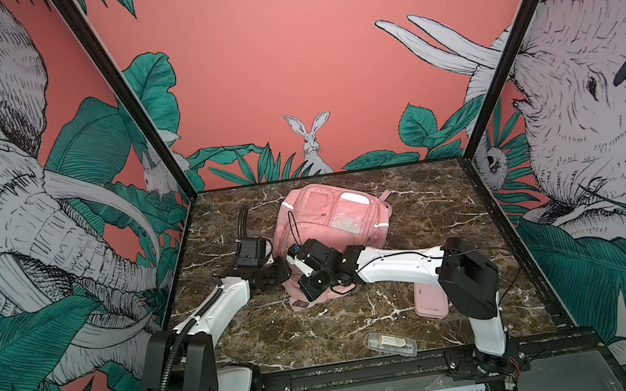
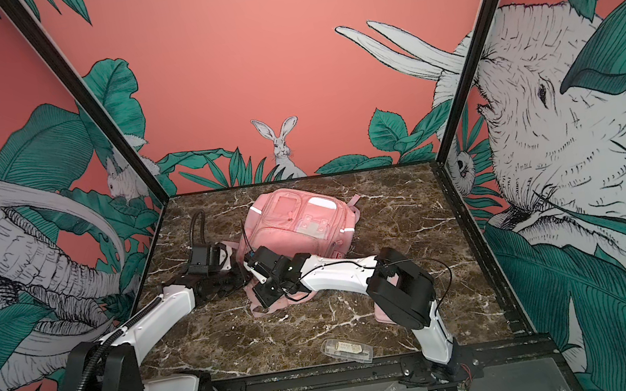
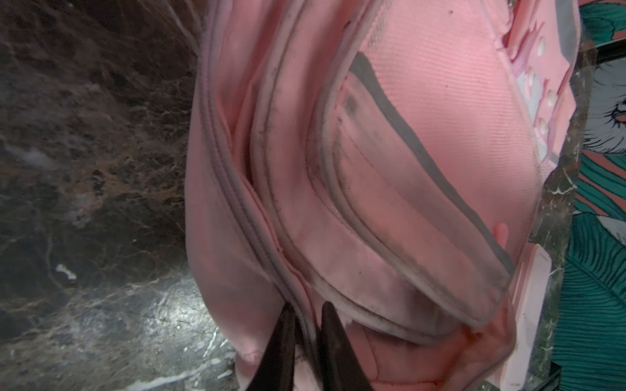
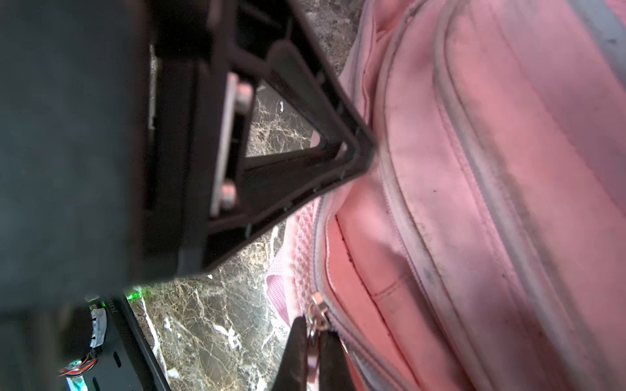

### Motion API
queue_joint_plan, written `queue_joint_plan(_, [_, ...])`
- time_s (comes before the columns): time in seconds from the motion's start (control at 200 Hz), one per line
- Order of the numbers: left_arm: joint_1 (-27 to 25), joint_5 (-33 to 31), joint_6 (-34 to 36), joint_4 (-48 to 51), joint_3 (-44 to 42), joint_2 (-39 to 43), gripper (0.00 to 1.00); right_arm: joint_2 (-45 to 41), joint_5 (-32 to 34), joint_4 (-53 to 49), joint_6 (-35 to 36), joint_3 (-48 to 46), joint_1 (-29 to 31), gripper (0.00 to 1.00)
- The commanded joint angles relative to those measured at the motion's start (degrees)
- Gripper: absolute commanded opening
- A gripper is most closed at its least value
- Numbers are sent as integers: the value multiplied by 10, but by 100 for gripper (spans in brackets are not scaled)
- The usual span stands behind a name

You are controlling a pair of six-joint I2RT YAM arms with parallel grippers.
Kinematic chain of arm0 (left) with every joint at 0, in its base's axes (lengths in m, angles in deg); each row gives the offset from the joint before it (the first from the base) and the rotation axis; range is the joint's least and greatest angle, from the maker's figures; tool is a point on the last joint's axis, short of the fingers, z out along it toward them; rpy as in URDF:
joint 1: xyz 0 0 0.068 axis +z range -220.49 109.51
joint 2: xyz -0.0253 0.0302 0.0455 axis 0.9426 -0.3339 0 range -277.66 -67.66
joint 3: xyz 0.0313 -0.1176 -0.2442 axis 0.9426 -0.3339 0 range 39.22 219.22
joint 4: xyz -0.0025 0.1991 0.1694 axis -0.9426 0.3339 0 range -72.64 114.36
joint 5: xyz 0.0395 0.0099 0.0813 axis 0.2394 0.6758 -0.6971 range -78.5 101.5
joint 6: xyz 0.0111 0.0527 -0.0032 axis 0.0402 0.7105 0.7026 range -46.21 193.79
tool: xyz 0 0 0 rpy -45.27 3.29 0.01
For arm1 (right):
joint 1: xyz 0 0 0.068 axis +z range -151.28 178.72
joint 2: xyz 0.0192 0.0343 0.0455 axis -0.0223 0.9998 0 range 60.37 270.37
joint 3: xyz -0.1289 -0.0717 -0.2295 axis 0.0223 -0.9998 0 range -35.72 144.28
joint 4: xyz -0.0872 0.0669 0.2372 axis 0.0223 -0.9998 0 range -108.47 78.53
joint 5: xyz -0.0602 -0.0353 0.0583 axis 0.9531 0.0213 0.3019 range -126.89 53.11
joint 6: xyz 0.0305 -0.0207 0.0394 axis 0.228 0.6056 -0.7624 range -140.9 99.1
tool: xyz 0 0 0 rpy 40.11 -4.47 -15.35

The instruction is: Pack the student bag

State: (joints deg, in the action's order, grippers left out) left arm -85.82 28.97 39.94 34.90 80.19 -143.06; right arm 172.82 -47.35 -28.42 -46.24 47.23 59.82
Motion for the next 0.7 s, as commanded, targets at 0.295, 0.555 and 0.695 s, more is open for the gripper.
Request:
queue_joint_plan(0.295, [22,-24,38,40,33,9,0,-74,8,6,-7,-61,-11,0])
queue_joint_plan(0.555, [65,-17,60,44,53,-5,0,-136,11,0,-16,-162,-42,0])
queue_joint_plan(0.695, [81,-13,66,42,61,-15,0,-164,23,-11,-9,-195,-59,0])
